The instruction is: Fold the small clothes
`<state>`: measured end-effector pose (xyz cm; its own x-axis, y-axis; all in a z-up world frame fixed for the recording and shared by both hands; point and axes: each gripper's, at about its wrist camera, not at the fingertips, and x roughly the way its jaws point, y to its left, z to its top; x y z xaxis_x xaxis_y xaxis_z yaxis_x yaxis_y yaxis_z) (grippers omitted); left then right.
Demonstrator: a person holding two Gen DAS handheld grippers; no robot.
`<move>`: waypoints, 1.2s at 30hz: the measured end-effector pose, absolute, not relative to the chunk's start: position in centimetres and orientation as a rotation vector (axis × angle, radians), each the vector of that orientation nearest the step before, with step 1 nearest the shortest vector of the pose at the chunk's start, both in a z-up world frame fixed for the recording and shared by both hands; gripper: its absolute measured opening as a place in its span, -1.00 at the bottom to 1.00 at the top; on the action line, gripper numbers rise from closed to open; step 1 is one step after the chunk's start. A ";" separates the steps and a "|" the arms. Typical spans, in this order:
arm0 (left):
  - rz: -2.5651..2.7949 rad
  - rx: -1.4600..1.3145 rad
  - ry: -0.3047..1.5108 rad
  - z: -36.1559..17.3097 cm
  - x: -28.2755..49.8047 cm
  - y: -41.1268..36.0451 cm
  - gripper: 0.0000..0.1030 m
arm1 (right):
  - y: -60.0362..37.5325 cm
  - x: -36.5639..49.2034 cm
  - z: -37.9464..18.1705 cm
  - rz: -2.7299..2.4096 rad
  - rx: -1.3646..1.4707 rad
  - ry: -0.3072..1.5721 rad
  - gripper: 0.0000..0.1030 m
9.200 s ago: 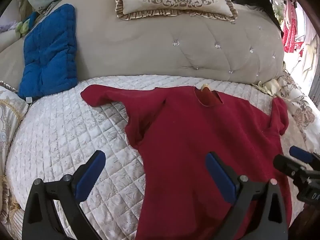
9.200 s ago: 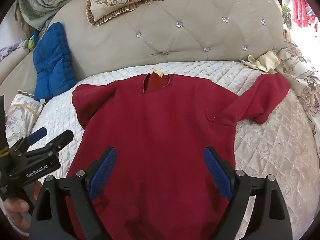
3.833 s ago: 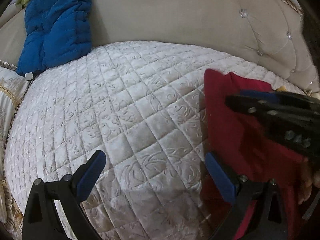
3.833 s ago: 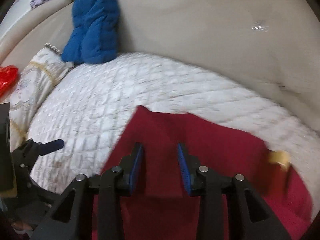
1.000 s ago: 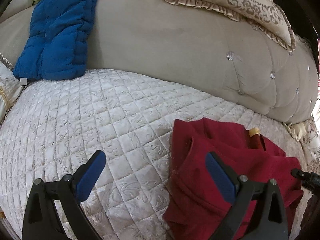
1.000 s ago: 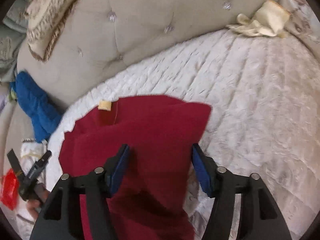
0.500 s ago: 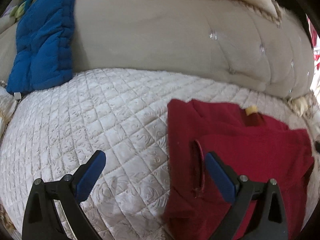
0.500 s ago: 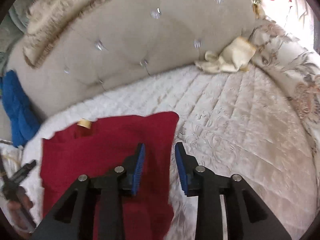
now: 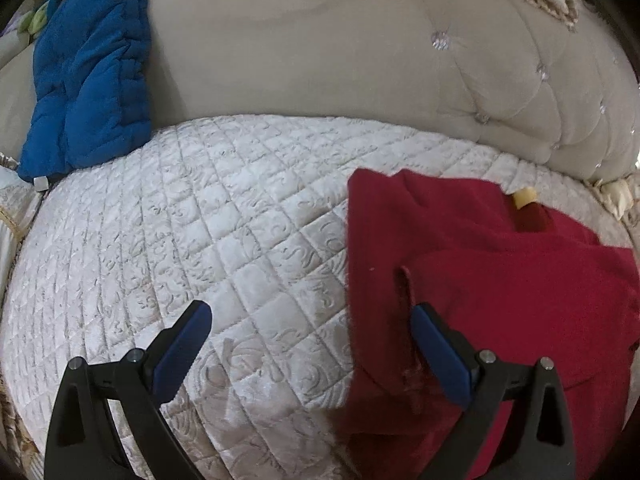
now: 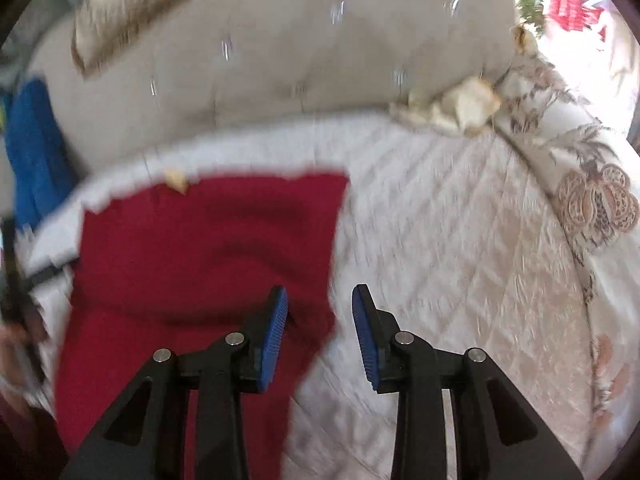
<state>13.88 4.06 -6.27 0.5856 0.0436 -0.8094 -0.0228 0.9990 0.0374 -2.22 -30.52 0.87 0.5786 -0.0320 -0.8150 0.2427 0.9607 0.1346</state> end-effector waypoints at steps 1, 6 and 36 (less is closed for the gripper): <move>0.037 0.021 0.936 -6.1 13.8 4.0 0.97 | -30.4 -1.8 1.1 -0.151 0.244 0.928 -0.76; 0.019 -0.005 0.921 -5.5 13.6 4.1 0.97 | -28.6 0.4 -3.5 -0.144 0.113 1.120 -1.00; -0.002 0.002 0.959 -6.5 13.7 3.1 0.97 | -29.4 -0.7 -2.1 -0.227 0.163 1.001 -0.97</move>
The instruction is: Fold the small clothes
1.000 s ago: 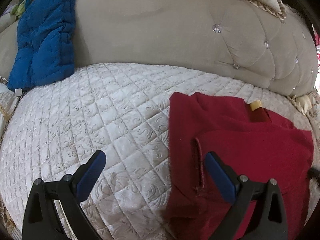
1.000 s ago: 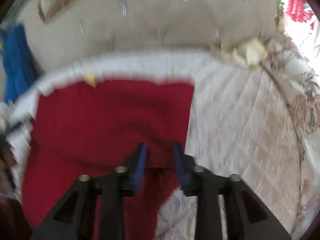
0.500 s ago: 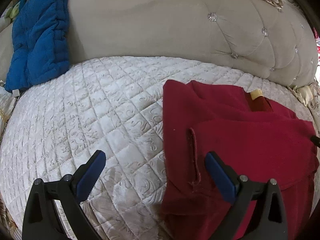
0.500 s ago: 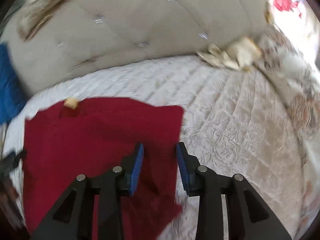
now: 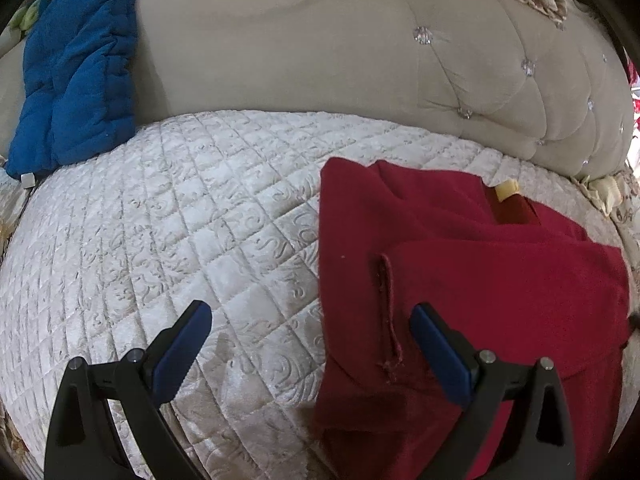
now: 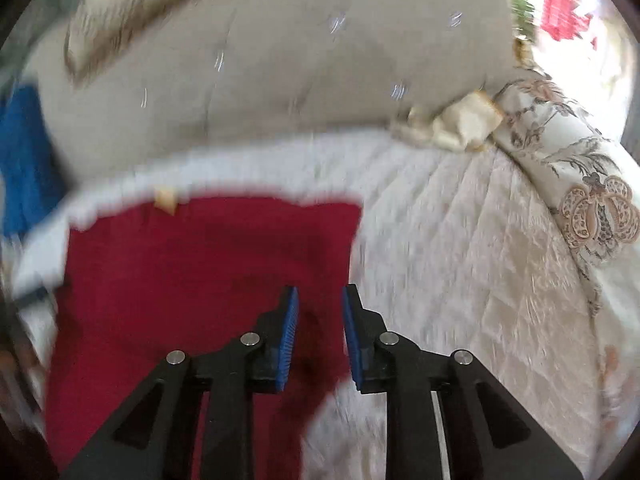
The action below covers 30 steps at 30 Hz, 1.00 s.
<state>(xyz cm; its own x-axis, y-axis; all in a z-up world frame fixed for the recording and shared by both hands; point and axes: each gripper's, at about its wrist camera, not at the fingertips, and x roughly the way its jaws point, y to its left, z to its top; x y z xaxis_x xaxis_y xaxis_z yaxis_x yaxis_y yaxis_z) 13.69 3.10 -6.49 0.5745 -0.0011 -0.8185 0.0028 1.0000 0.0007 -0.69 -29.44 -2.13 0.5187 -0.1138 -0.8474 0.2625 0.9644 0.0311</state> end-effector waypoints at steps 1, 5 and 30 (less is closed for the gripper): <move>-0.007 -0.004 0.959 -6.4 13.5 3.2 0.97 | -29.2 -0.7 -3.4 -0.238 0.135 1.057 -0.97; -0.055 -0.070 0.967 -5.5 11.9 3.7 0.97 | -29.4 -2.4 -2.2 -0.228 0.187 1.029 -0.96; -0.113 -0.016 0.862 0.1 -7.7 3.2 0.96 | -18.7 -19.5 4.2 0.075 0.283 0.942 -0.51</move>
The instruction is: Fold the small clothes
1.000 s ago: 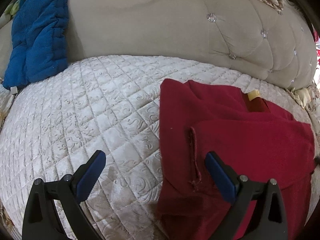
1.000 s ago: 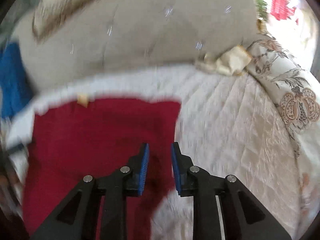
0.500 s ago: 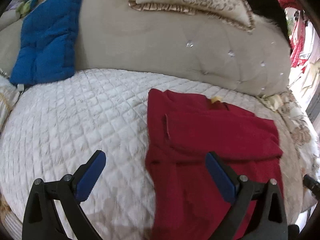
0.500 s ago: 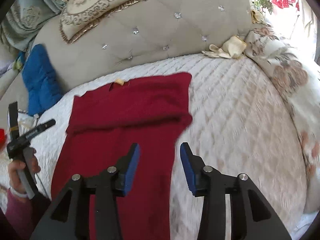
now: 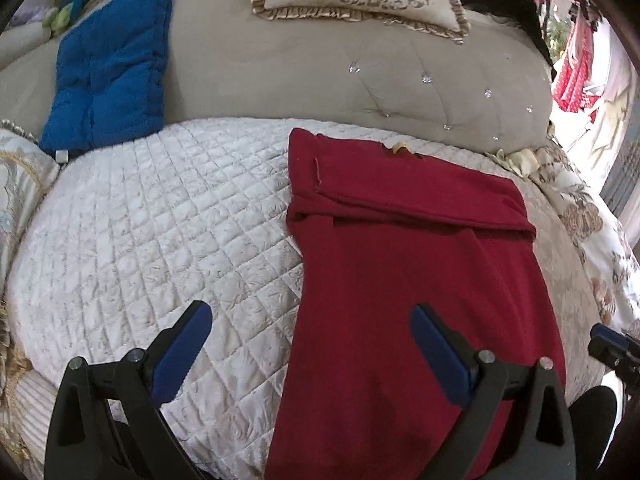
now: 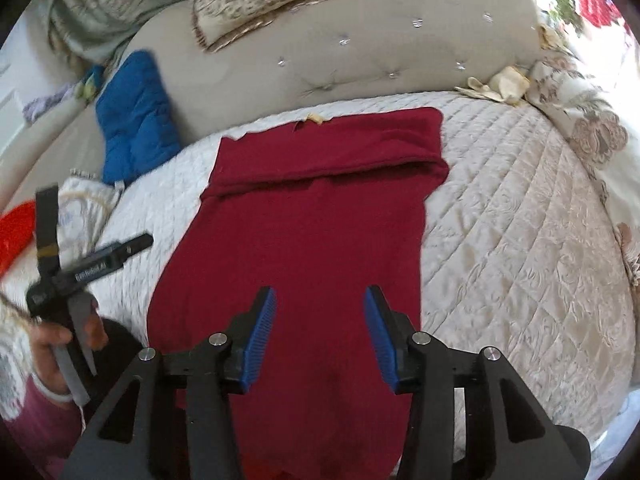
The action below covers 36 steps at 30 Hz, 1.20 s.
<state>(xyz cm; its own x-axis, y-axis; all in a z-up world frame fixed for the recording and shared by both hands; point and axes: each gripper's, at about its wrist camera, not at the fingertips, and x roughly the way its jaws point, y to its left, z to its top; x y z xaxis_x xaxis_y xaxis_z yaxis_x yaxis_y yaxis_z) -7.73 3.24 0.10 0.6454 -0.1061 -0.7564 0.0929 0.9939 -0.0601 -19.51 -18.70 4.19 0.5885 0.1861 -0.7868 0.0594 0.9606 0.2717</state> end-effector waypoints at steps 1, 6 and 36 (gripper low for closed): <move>-0.116 -0.011 0.856 0.2 -7.9 3.2 0.96 | -18.3 -19.8 4.1 0.078 0.270 0.948 -0.51; -0.116 0.017 0.835 0.6 -8.9 3.1 0.96 | -17.7 -21.1 3.4 0.092 0.246 0.972 -0.51; -0.112 0.027 0.984 -3.6 -11.1 5.3 0.94 | -21.0 -24.3 -1.4 -0.008 0.308 1.116 -0.45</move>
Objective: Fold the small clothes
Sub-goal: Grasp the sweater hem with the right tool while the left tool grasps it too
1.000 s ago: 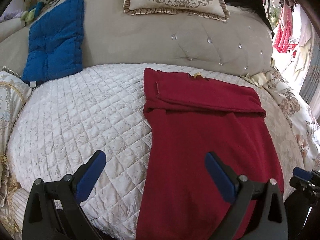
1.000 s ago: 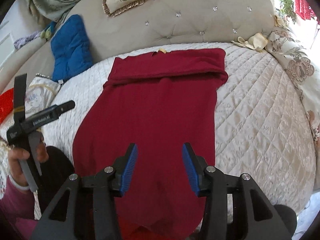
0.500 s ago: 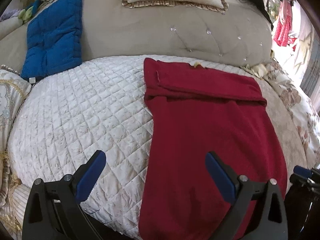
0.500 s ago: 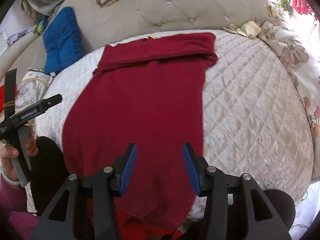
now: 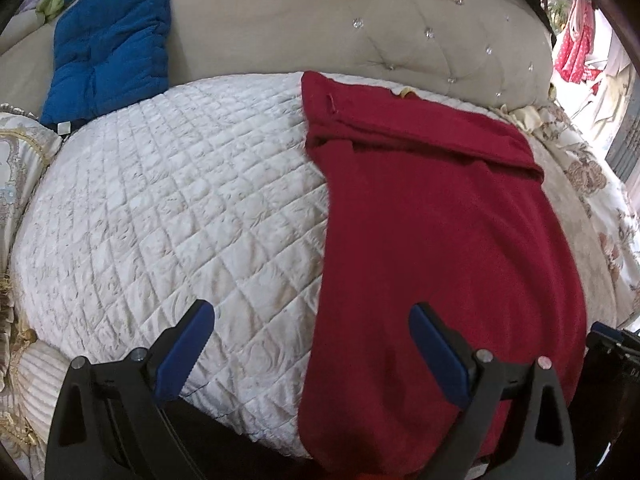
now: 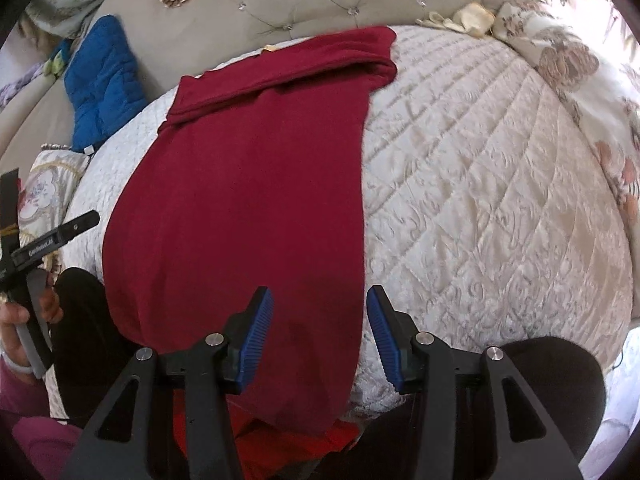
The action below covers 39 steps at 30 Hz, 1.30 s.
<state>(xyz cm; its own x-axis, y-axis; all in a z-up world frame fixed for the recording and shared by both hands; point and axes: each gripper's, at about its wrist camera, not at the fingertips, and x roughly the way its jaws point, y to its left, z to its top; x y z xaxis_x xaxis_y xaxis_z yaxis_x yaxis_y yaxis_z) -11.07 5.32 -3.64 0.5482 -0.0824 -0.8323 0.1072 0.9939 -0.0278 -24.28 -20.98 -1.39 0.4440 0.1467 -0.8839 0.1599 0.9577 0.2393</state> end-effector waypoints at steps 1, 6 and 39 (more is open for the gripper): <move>-0.112 0.028 0.986 -3.7 -11.1 5.3 0.94 | -21.0 -24.3 -1.5 -0.013 0.310 1.118 -0.45; -0.112 0.030 0.995 -3.8 -11.1 5.3 0.94 | -20.8 -24.4 -1.7 -0.012 0.318 1.122 -0.44; -0.152 0.026 1.126 -7.5 -13.9 6.5 0.94 | -19.2 -25.7 -4.6 0.038 0.330 1.249 -0.37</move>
<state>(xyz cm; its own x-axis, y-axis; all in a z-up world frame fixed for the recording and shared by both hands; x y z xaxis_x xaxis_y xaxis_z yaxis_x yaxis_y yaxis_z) -13.87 6.49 -7.54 0.4213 -0.1078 -0.9005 0.1343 0.9894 -0.0556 -25.71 -19.23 -4.61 0.3222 0.2075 -0.9236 0.1505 0.9520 0.2664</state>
